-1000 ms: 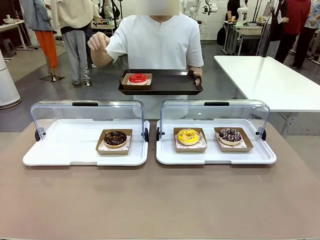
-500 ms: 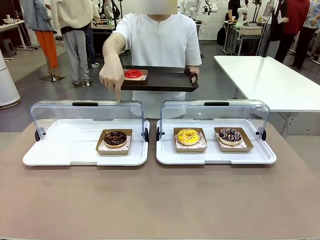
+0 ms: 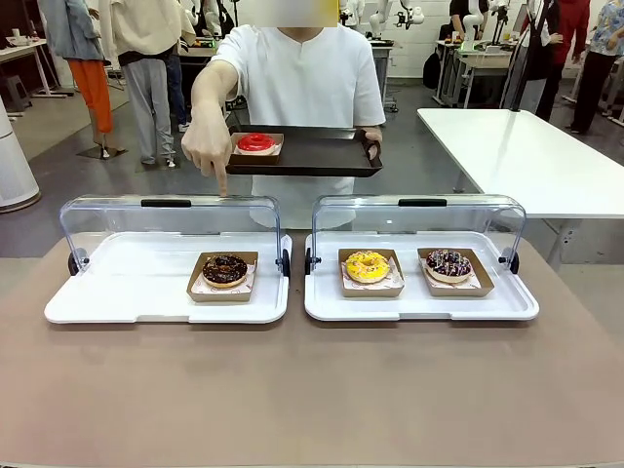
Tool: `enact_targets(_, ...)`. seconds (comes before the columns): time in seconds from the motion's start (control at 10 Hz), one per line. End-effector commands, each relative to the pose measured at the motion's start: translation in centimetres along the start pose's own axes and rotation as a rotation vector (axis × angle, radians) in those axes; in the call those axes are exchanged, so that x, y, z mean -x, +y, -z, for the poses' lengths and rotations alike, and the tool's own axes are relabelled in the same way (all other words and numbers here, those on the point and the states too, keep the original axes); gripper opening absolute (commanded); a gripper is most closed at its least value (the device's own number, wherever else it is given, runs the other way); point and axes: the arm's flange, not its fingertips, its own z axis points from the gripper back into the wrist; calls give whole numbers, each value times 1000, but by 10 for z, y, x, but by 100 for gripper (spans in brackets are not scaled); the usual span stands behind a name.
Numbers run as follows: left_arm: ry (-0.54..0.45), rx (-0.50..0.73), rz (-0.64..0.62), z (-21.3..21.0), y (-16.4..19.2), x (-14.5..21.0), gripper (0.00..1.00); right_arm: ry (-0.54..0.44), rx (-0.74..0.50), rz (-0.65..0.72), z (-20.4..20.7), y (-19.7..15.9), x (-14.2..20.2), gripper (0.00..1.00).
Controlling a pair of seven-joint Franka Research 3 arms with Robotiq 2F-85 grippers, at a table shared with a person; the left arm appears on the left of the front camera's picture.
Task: Provide the desired donut to the person.
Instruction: Pick up and lift the Paper togo box containing the Donut pointed at by the person.
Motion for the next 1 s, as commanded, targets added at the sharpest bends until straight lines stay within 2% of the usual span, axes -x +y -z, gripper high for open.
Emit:
enact_targets(0.0,-18,-2,1,0,-1,1,100,-5,-2,-2,1,1,-1,100)
enact_targets(0.9,-18,-2,1,0,-1,1,100,-5,-2,-2,1,1,-1,100)
